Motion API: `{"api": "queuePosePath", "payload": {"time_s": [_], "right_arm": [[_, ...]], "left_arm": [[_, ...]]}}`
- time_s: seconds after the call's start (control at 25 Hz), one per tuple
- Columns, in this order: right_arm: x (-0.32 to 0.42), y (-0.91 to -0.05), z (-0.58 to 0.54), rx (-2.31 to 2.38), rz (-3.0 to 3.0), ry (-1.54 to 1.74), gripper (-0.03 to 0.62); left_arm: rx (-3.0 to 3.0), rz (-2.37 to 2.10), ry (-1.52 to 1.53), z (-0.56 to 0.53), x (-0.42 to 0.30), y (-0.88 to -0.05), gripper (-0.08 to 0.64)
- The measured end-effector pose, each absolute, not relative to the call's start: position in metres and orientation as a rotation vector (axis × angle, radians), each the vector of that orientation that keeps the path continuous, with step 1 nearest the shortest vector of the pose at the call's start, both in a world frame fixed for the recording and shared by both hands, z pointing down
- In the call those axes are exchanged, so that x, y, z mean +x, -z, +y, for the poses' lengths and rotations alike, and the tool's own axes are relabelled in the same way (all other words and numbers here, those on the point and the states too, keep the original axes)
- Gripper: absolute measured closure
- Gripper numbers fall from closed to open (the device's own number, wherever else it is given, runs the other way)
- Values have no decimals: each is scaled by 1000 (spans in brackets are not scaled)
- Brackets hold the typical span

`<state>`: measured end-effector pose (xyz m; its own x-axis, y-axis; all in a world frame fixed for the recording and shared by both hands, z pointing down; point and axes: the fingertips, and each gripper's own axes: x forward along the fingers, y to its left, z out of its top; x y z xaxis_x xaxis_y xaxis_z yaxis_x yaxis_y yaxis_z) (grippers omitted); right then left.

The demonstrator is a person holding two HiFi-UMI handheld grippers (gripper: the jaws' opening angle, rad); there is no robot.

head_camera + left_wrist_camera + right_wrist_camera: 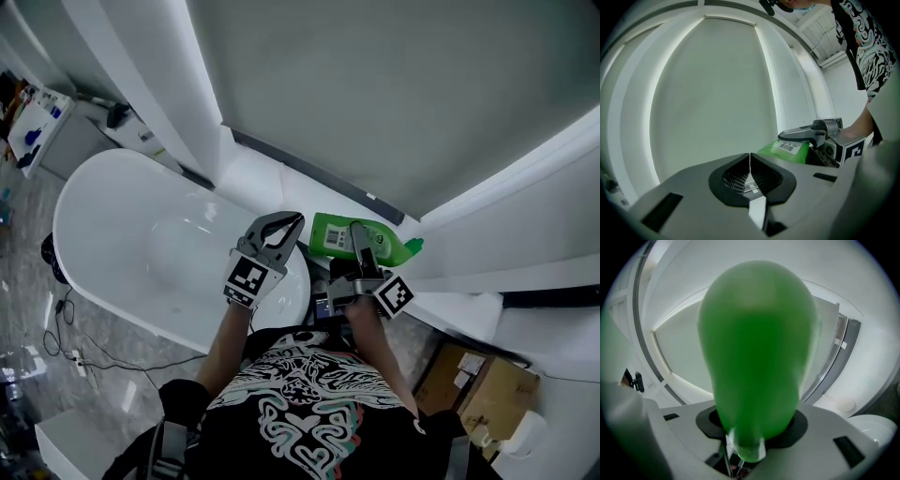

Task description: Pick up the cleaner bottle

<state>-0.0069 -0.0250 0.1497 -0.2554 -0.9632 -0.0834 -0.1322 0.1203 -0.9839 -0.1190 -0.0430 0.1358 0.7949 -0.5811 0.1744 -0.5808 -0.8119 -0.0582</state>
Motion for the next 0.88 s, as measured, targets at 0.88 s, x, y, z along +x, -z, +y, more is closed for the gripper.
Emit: {"api": "queuePosePath", "payload": {"time_s": [0.88], "right_arm": [[-7, -143, -19, -1087, 1538, 1210, 385]], "left_arm": [[-2955, 924, 281, -34, -113, -128, 538]]}}
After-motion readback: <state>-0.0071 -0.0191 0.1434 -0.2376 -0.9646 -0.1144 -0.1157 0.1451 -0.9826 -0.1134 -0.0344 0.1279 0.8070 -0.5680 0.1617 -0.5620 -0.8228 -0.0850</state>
